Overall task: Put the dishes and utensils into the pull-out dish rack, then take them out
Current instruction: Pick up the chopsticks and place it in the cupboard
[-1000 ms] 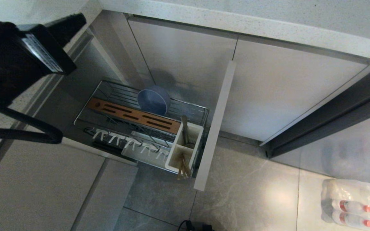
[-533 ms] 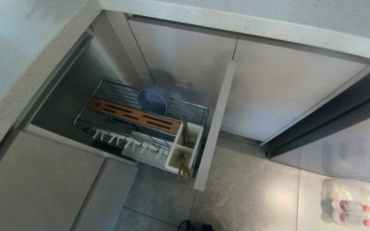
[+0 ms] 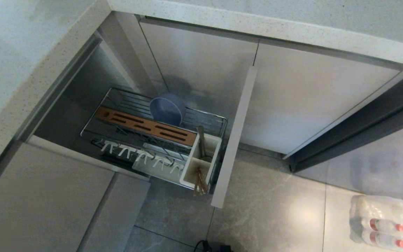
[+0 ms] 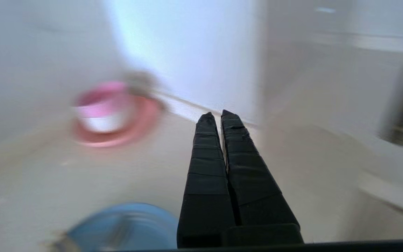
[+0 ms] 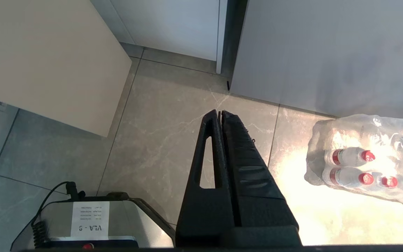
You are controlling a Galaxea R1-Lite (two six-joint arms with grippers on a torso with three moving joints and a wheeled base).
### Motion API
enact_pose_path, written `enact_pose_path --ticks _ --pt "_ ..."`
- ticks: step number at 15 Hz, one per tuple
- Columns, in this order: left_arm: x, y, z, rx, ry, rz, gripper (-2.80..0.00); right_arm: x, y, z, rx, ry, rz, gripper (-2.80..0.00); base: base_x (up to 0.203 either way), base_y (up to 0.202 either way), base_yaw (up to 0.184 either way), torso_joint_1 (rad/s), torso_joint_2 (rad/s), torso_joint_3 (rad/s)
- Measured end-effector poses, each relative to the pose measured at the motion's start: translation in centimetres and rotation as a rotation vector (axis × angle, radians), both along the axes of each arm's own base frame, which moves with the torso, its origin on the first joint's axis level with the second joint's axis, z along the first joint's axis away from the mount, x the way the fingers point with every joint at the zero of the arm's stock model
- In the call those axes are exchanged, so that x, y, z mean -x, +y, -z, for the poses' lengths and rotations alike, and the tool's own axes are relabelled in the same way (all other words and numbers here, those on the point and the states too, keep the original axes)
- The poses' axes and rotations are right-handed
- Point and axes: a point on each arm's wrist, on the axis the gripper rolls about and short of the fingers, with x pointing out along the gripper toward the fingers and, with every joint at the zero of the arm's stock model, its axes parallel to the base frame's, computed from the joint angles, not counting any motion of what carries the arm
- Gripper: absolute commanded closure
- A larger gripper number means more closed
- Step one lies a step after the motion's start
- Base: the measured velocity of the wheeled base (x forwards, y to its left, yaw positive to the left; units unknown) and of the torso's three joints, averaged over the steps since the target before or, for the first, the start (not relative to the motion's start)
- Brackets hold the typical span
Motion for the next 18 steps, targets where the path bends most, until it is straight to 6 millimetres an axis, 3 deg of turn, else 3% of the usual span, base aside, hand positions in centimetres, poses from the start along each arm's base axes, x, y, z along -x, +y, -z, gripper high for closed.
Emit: enact_pose_path --ticks 5,9,14,18 --pt "-2.3 2.0 -0.8 0.171 0.092 -0.128 0.0 0.0 0.0 0.0 0.0 0.0 0.0 0.0 0.0 0.0 0.0 0.0 0.0 0.0" --pt "-1.4 2.4 -1.7 0.343 0.209 -0.068 0.0 0.0 0.0 0.0 0.0 0.0 0.0 0.0 0.0 0.0 0.0 0.0 0.0 0.0" --pt "-2.2 3.4 -0.5 0.492 0.343 -0.123 0.0 0.0 0.0 0.0 0.0 0.0 0.0 0.0 0.0 0.0 0.0 0.0 0.0 0.0" --pt "-2.2 3.9 2.0 0.701 0.403 -0.124 0.0 0.0 0.0 0.0 0.0 0.0 0.0 0.0 0.0 0.0 0.0 0.0 0.0 0.0"
